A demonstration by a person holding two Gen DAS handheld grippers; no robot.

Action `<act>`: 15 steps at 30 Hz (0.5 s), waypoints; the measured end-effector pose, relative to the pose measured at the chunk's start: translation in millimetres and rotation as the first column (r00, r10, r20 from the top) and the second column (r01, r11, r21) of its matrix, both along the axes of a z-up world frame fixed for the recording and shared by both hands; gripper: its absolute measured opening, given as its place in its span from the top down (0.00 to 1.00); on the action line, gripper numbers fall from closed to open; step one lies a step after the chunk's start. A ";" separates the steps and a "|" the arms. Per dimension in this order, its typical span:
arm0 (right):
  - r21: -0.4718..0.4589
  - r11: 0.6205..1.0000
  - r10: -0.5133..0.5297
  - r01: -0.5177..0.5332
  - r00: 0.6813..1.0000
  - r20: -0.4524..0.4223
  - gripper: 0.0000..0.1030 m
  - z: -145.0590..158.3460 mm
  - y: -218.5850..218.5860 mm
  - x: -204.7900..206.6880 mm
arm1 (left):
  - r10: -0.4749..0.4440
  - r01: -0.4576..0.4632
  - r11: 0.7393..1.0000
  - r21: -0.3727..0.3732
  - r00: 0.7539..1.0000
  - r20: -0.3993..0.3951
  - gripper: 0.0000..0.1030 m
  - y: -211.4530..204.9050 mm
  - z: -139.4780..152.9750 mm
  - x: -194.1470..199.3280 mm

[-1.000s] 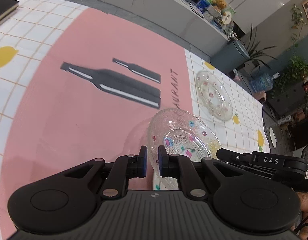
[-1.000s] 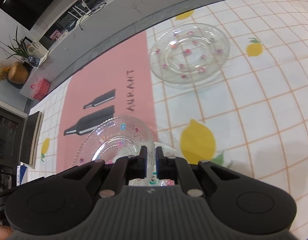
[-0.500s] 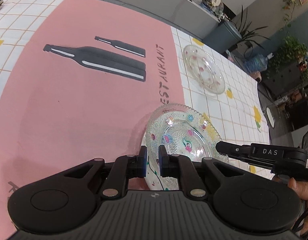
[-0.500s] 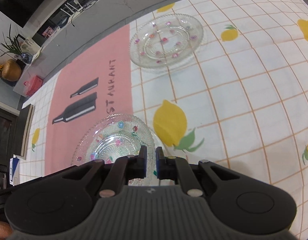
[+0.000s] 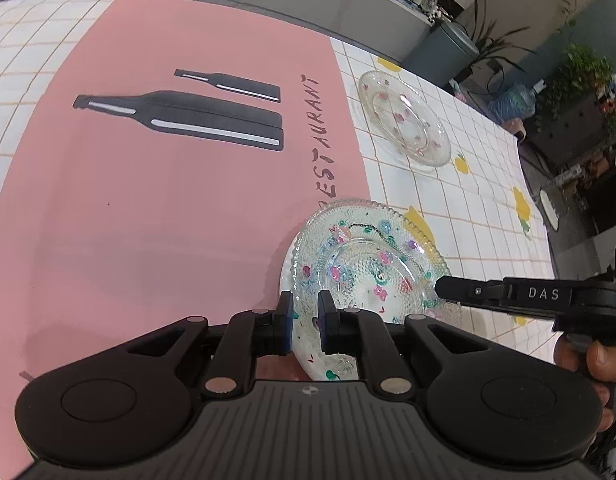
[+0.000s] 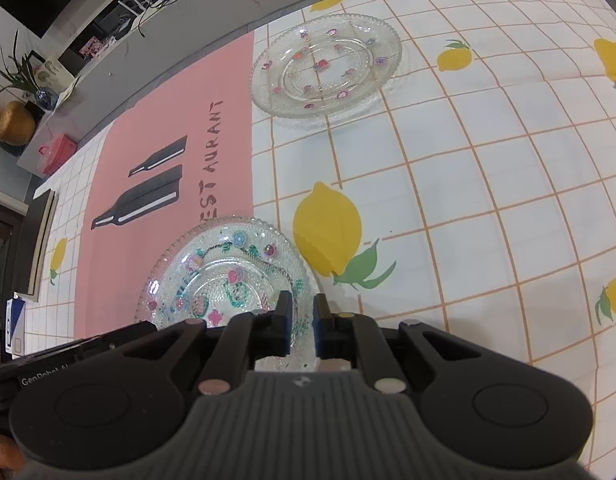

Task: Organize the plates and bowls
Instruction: 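Lift the glass plate with both grippers, carry and lower it, open both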

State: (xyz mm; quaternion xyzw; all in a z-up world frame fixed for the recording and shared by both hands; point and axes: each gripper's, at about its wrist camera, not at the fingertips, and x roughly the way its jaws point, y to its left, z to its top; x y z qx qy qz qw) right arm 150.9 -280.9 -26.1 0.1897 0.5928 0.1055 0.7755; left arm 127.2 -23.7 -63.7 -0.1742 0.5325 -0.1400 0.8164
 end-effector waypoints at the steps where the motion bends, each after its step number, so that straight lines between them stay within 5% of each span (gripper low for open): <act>1: -0.006 1.000 0.005 -0.005 1.000 0.002 0.91 0.3 0.8 0.0 | -0.009 0.009 1.000 0.011 1.000 0.003 0.86 -1.8 0.5 0.2; 15: -0.124 0.989 0.081 -0.076 0.996 0.034 0.91 2.1 15.7 -1.7 | -0.143 0.137 0.978 0.157 0.989 0.026 0.85 -17.9 7.0 0.8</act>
